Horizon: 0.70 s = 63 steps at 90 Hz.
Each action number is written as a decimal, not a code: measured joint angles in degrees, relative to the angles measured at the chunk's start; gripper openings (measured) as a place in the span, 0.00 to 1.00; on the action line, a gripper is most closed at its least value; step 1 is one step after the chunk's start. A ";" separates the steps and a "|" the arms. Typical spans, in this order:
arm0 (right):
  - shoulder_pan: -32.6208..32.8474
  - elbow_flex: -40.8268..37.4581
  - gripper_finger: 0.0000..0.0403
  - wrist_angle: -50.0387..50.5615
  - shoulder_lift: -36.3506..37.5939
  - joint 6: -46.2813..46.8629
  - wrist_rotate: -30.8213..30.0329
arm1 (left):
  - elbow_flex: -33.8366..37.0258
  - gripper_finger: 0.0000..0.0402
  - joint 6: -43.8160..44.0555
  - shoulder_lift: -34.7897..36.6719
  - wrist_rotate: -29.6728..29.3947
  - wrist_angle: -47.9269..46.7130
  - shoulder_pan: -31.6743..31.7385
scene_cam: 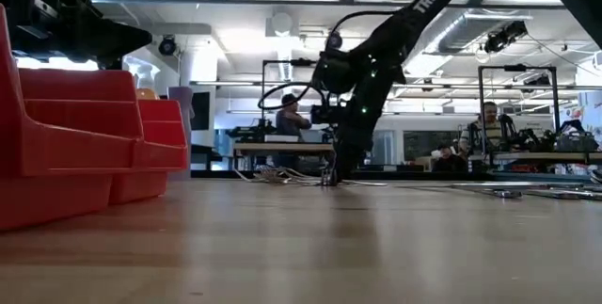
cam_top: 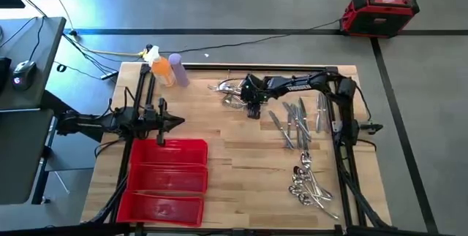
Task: Sort silverware
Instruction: Put the silver fork in the top red bin
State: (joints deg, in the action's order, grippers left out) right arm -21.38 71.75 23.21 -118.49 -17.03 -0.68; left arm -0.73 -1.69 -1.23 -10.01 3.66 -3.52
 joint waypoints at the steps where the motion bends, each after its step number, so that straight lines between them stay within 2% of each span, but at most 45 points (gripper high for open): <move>1: 0.08 0.00 0.27 -0.10 -0.03 0.33 -0.16 | 0.00 0.00 0.00 0.00 0.01 0.00 -0.01; 21: 0.54 0.00 0.03 1.48 0.17 4.87 0.63 | 0.00 0.00 0.00 0.01 0.01 0.04 0.01; 63: 0.39 -0.39 0.00 4.43 10.57 11.81 0.52 | 0.00 0.00 3.21 0.00 0.01 -0.32 0.01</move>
State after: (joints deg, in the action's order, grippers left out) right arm -20.99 71.35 27.64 -107.92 -5.22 -0.16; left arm -0.73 1.51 -1.23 -10.00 3.34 -3.51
